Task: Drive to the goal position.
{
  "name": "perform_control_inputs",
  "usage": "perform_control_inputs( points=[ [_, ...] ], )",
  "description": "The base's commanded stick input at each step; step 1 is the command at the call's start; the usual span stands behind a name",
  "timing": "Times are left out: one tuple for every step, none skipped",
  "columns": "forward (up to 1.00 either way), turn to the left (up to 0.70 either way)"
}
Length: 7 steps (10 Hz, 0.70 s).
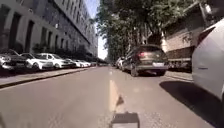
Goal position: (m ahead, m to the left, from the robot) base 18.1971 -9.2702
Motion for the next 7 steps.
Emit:
perform_control_inputs(
  points=[
    [0.7, 0.0],
    [0.7, 0.0],
    [0.7, 0.0],
    [0.7, 0.0],
    [0.7, 0.0],
    [0.7, 0.0],
    [0.7, 0.0]
  ],
)
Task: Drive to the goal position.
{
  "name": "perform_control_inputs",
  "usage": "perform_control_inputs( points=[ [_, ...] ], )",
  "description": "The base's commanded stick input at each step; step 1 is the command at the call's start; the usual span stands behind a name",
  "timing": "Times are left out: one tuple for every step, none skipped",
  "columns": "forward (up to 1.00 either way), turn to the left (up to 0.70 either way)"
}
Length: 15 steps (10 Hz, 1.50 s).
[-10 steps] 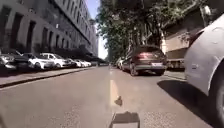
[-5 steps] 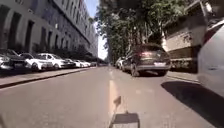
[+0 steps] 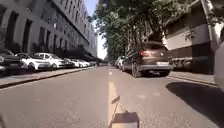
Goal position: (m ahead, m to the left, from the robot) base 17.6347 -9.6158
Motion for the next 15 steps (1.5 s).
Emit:
perform_control_inputs(
  points=[
    [0.7, 0.0],
    [0.7, 0.0],
    [0.7, 0.0],
    [0.7, 0.0],
    [0.7, 0.0],
    [0.7, 0.0],
    [0.7, 0.0],
    [0.7, 0.0],
    [0.7, 0.0],
    [0.7, 0.0],
    [0.7, 0.0],
    [0.7, 0.0],
    [0.7, 0.0],
    [0.7, 0.0],
    [0.7, 0.0]
  ],
)
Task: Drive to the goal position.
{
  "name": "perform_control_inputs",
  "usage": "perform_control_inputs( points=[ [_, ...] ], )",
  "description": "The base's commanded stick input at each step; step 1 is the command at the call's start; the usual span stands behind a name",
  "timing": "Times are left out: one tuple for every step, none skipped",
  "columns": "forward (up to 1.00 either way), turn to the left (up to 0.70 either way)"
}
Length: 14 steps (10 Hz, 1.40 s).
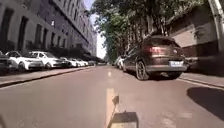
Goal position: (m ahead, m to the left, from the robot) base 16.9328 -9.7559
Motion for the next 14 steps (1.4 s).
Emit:
perform_control_inputs(
  points=[
    [0.7, 0.0],
    [0.7, 0.0],
    [0.7, 0.0],
    [0.7, 0.0],
    [0.7, 0.0],
    [0.7, 0.0],
    [0.7, 0.0],
    [0.7, 0.0],
    [0.7, 0.0],
    [0.7, 0.0],
    [0.7, 0.0],
    [0.7, 0.0],
    [0.7, 0.0],
    [0.7, 0.0]
  ],
)
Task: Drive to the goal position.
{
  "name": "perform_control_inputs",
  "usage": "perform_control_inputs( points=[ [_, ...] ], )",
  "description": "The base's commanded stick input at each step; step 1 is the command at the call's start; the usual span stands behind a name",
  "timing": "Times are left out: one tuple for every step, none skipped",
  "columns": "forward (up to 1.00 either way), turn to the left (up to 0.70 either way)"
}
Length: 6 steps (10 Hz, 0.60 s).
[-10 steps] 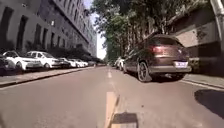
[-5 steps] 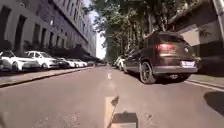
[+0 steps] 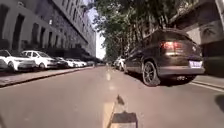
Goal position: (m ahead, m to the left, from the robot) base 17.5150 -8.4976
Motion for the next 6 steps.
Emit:
perform_control_inputs(
  points=[
    [0.7, 0.0],
    [0.7, 0.0],
    [0.7, 0.0],
    [0.7, 0.0],
    [0.7, 0.0],
    [0.7, 0.0]
  ],
)
